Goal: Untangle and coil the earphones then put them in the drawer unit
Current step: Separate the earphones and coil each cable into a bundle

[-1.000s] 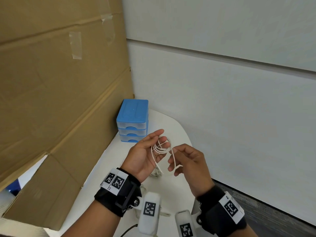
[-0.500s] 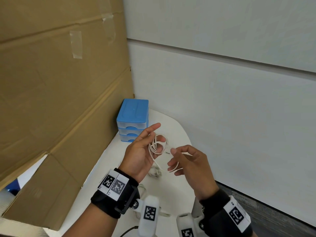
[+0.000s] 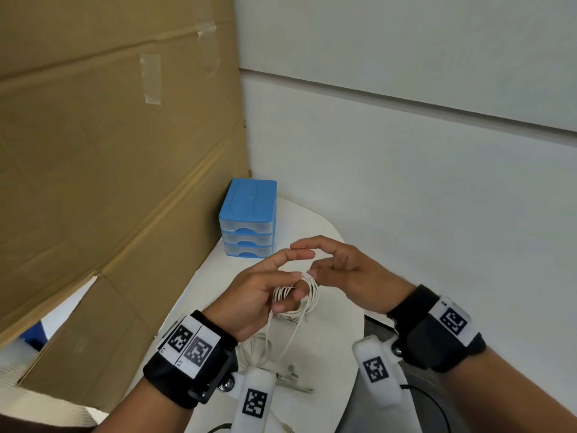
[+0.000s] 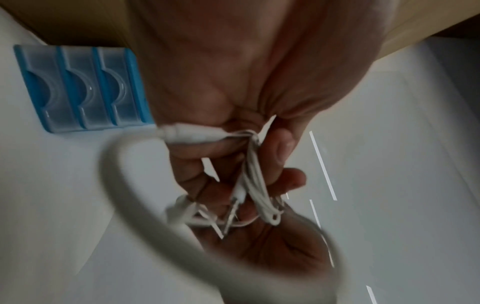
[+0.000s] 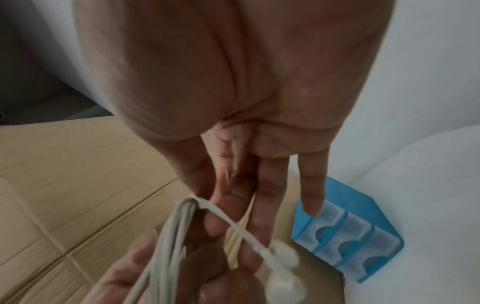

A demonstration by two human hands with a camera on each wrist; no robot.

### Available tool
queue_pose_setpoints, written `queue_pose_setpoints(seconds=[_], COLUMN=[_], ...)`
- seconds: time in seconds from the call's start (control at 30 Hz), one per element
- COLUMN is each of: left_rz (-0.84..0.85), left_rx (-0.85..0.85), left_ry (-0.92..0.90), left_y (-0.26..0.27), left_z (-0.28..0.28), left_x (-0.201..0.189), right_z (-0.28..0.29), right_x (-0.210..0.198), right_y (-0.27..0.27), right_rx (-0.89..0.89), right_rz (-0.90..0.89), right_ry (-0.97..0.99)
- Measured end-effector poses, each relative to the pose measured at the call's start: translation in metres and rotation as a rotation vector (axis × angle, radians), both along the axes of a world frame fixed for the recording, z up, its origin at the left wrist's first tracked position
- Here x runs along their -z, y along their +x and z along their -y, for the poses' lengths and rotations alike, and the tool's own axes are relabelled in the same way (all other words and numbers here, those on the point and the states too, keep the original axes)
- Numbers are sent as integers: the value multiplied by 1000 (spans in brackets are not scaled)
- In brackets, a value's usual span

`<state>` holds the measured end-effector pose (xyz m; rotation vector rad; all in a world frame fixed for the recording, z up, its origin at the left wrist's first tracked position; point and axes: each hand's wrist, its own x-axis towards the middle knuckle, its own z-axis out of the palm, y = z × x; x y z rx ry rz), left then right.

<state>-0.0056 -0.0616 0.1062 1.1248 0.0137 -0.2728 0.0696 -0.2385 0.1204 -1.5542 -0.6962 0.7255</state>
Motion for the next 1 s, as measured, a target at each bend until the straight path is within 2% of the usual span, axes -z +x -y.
queue_pose_setpoints(seconds=[0.1,0.23,0.37,0.47,0.67,0.83,1.0], left_rz=[-4,-7,-33,-65,-45,-7,-28], left_rx=[-9,-40,-104,-131,-142,-106,-227], left_ry=[28,111,175,175,276,289,288], left_y=[-2,1,6,7,9,8,11], left_z=[-1,-6,-11,-12,-5,1,-6], left_x=[0,3,8,11,12,12,12], right_z=[6,15,22,24,6,-12,-11], right_x=[0,10,12,4,-7,-14,-19], right_y=[-1,-6,-8,-12,-27,-34,-35], right_rx=[-22,-13,326,443,340,278,215], right_rz=[-179,-33,-57,111,493,567,592], right_ry=[29,-116,3,-8,-243,-314,-462])
